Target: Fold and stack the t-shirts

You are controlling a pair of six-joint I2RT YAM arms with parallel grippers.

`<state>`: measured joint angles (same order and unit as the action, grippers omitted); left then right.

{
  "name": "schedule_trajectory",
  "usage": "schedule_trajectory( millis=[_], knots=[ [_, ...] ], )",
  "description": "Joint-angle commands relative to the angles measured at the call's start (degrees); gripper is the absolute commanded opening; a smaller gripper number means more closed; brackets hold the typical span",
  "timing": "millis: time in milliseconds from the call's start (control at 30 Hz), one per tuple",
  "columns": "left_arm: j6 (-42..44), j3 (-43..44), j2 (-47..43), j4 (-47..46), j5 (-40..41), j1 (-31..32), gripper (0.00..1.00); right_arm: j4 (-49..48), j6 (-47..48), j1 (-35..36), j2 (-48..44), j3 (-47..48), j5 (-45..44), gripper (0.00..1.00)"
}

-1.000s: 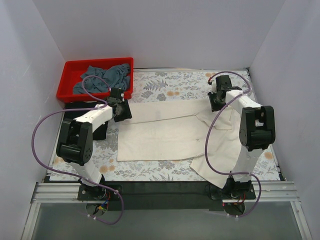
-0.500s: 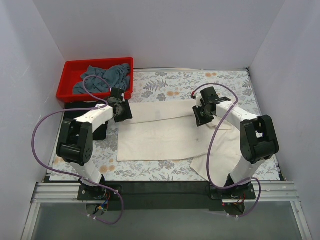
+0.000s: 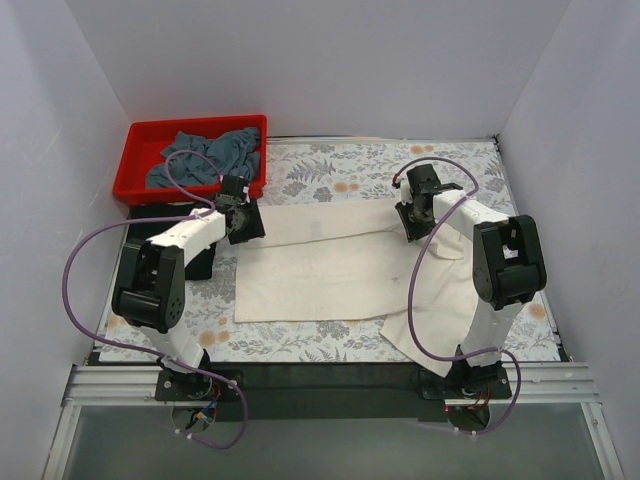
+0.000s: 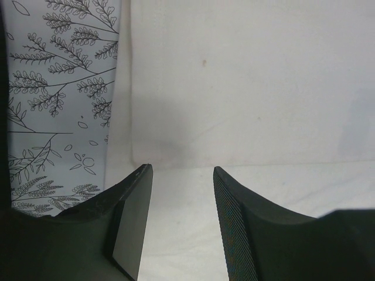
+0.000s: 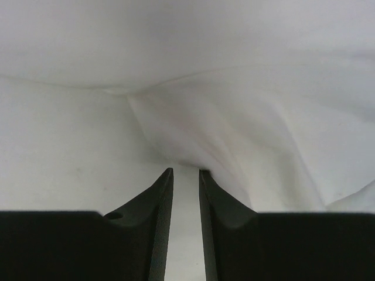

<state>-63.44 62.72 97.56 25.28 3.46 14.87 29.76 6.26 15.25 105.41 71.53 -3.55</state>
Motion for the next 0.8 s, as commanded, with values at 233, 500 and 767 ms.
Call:
schedule_trajectory(
  millis=[233,500,767],
  knots=[
    [0.69,0.04,-3.78,-0.05,0.14,0.33,0.44,-0.31,2.88,-1.53,2.00,4.06,-3.21,0.28],
    [0.77,-0.05,-3.60,-0.14,0.05,0.33,0.44,-1.63,3.41,-1.45,2.96,2.56,-3.22,0.29],
    [0.86,-0.23,-3.87,-0.14,0.23,0.33,0.44,-2.16,3.41,-1.45,4.46,2.21,-3.21,0.37]
  ],
)
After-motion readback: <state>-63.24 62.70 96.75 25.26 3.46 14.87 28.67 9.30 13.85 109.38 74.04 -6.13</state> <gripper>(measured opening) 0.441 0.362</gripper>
